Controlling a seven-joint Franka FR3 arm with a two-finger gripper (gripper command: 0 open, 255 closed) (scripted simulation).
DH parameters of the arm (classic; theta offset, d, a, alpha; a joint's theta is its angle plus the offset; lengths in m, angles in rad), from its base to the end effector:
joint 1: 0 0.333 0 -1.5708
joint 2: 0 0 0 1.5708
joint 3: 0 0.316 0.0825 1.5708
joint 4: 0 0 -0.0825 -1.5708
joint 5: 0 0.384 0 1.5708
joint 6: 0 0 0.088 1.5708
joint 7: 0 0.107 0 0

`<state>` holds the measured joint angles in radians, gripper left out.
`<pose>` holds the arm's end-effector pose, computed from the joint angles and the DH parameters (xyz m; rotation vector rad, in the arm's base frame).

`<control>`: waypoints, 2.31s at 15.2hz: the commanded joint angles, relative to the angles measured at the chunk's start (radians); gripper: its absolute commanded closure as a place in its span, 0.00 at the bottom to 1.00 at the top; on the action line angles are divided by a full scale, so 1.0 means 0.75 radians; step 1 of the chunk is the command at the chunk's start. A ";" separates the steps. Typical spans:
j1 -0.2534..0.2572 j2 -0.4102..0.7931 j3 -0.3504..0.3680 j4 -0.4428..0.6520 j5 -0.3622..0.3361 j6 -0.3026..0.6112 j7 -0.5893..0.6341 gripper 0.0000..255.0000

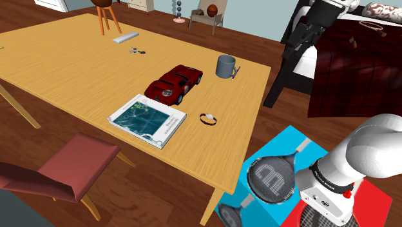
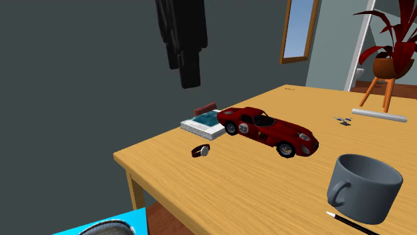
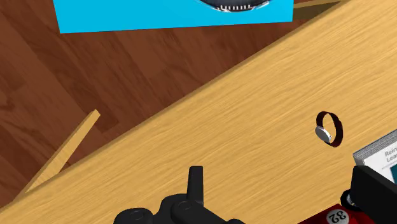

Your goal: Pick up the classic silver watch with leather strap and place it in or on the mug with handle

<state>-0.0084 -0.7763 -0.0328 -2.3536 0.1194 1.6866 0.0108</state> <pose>0.3212 -0.0049 0.6003 -2.9951 0.0767 -0.1657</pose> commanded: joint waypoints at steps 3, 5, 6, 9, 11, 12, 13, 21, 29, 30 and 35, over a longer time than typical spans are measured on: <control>0.024 0.056 0.034 -0.020 0.016 0.057 0.006 0.00; 0.048 0.116 0.067 -0.034 0.031 0.113 0.012 0.00; 0.059 0.147 0.084 -0.040 0.038 0.141 0.015 0.00; 0.093 0.249 0.134 -0.049 0.057 0.224 0.023 0.00; 0.115 0.321 0.168 -0.049 0.068 0.279 0.029 0.00; 0.125 0.359 0.184 -0.047 0.072 0.305 0.033 0.00; 0.136 0.398 0.200 -0.044 0.076 0.331 0.036 0.00; 0.210 0.732 0.327 0.024 0.074 0.523 0.076 0.00; 0.251 0.949 0.390 0.060 0.044 0.662 0.111 0.00; 0.252 0.958 0.391 0.050 0.043 0.681 0.112 0.00; 0.256 0.993 0.397 0.019 0.040 0.747 0.116 0.00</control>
<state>0.1835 -0.0328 0.2644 -2.3363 0.1496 2.2419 0.0980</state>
